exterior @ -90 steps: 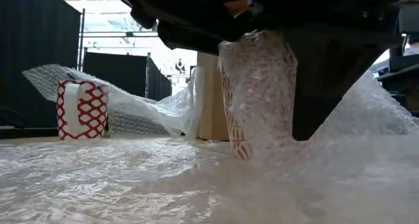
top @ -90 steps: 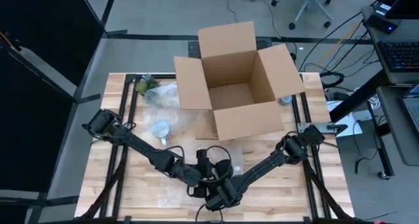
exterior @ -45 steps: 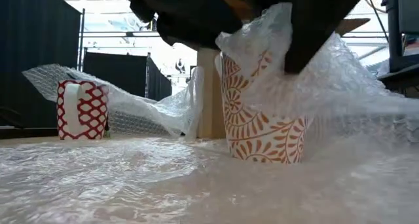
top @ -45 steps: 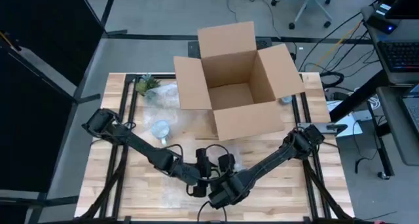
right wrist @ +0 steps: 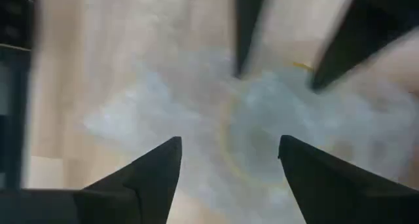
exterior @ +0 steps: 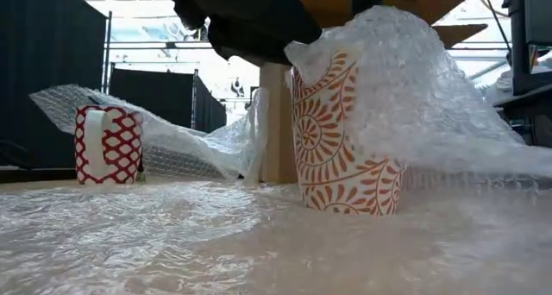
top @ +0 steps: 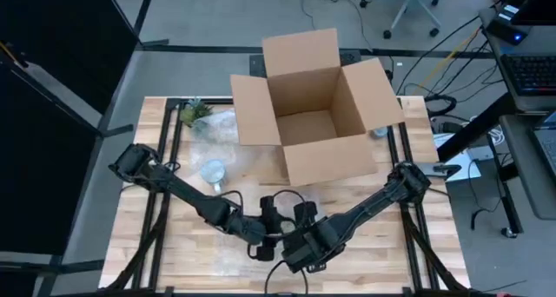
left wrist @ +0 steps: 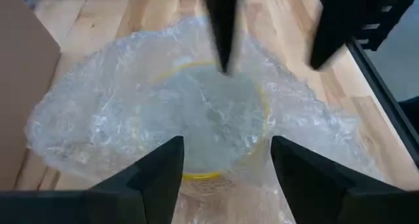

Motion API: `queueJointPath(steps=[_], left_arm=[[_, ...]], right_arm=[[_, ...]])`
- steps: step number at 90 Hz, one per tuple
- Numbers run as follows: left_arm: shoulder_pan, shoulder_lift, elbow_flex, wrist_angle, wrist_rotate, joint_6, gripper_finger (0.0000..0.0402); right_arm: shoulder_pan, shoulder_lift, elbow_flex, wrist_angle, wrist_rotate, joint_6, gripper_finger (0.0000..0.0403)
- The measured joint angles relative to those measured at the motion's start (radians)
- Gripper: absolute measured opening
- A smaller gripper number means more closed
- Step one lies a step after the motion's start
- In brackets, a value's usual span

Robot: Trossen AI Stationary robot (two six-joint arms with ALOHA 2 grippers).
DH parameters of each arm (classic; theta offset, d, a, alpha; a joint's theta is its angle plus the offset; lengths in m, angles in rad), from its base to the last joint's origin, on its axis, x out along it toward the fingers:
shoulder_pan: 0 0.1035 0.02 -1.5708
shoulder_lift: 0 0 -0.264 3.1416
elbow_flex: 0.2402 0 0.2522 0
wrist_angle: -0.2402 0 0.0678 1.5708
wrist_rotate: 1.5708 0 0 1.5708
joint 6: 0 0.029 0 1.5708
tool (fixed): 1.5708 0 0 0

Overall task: Wrap mug
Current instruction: Wrap the yellow mug with the bubble wrap

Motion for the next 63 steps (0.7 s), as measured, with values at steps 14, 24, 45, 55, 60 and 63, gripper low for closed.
queueJointPath(steps=[14,24,45,55,60,63], left_arm=[[0.0,0.0,0.0,0.0,-0.001,0.0,0.0219],[0.0,0.0,0.0,0.002,-0.005,-0.001,0.0219],[0.003,-0.001,0.0,0.008,-0.005,0.0,0.0219],[0.008,-0.017,0.0,0.001,-0.005,0.001,0.0219],[0.008,-0.038,0.0,-0.002,-0.008,0.001,0.0219],[0.008,-0.052,0.0,-0.013,-0.014,0.005,0.0219]], right_arm=[[0.0,0.074,-0.016,-0.023,0.08,0.01,0.0243],[-0.005,0.086,-0.088,0.033,0.062,0.012,0.0242],[0.001,0.086,-0.161,0.168,0.027,0.013,0.0242],[0.001,0.083,-0.161,0.185,0.03,0.013,0.0242],[0.001,0.077,-0.161,0.188,0.034,0.01,0.0242],[0.002,0.074,-0.161,0.191,0.04,0.009,0.0242]])
